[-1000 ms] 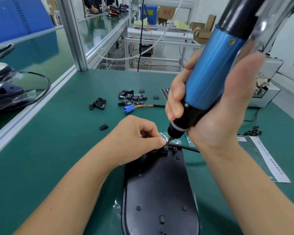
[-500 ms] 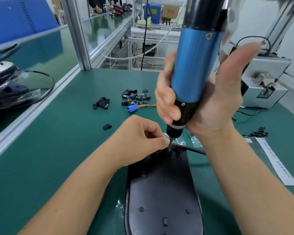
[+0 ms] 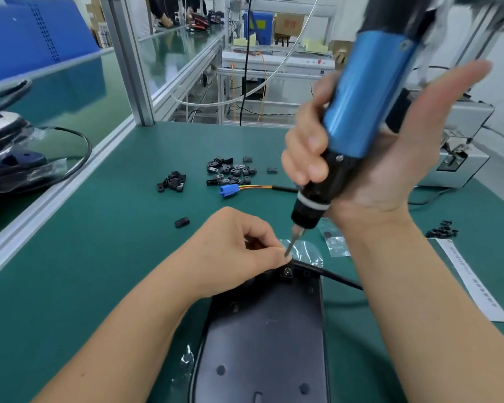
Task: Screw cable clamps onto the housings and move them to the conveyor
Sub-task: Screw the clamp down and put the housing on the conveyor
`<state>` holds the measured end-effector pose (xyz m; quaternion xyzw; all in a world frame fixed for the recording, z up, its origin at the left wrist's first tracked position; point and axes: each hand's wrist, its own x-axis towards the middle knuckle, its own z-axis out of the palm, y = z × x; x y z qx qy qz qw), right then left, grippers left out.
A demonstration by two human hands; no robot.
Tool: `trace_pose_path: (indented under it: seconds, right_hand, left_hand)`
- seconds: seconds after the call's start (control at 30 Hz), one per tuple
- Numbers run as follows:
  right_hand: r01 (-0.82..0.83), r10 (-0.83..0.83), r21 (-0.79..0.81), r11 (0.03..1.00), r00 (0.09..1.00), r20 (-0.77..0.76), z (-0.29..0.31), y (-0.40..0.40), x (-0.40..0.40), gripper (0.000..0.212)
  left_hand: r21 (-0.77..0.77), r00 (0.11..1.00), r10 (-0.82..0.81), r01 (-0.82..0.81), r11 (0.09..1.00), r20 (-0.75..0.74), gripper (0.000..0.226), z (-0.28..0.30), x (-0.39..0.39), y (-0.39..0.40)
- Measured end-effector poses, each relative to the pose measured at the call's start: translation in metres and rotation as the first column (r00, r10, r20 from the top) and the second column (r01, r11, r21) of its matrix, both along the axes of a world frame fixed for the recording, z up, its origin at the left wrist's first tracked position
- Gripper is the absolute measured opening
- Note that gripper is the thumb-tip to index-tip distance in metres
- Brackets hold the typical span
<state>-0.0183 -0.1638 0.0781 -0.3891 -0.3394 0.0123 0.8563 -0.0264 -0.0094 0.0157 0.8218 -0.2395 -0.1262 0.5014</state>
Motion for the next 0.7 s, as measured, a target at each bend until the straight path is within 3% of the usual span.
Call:
trace_pose_path:
  seconds: [0.07,0.13,0.23,0.3,0.43,0.57,0.7]
  right_hand:
    - [0.131,-0.130,0.064,0.989,0.991,-0.025,0.006,-0.014,0.000,0.089]
    - [0.361,-0.358,0.015,0.932,0.928,-0.108,0.009,-0.038,-0.003,0.077]
    - [0.654,-0.670,-0.154,0.741,0.704,-0.235,0.002,-0.080,-0.013,0.063]
    - [0.748,-0.795,-0.276,0.603,0.537,-0.283,-0.005,-0.104,-0.021,0.060]
    - [0.801,-0.879,-0.399,0.446,0.308,-0.363,-0.025,-0.140,-0.030,0.063]
    - [0.800,-0.901,-0.479,0.362,0.168,-0.400,-0.046,-0.160,-0.028,0.054]
    - [0.744,-0.914,-0.592,0.310,0.063,-0.400,-0.063,-0.172,-0.028,0.044]
  left_hand:
    - [0.017,0.999,0.028,-0.029,0.999,0.025,0.013,0.000,-0.002,0.000]
    - [0.037,0.996,0.071,-0.073,0.997,0.051,0.011,0.000,-0.002,0.003]
    - [0.055,0.983,0.162,-0.167,0.984,0.090,0.014,0.002,0.002,0.012]
    - [0.098,0.980,0.170,-0.180,0.979,0.104,0.013,0.006,0.006,0.016]
    - [0.248,0.992,0.081,-0.101,0.964,0.093,0.016,0.015,0.015,0.014]
    - [0.300,0.980,0.055,-0.112,0.947,0.190,0.015,0.027,0.030,-0.020]
    - [0.550,0.979,-0.121,0.012,0.835,0.163,0.031,0.032,0.040,-0.078]
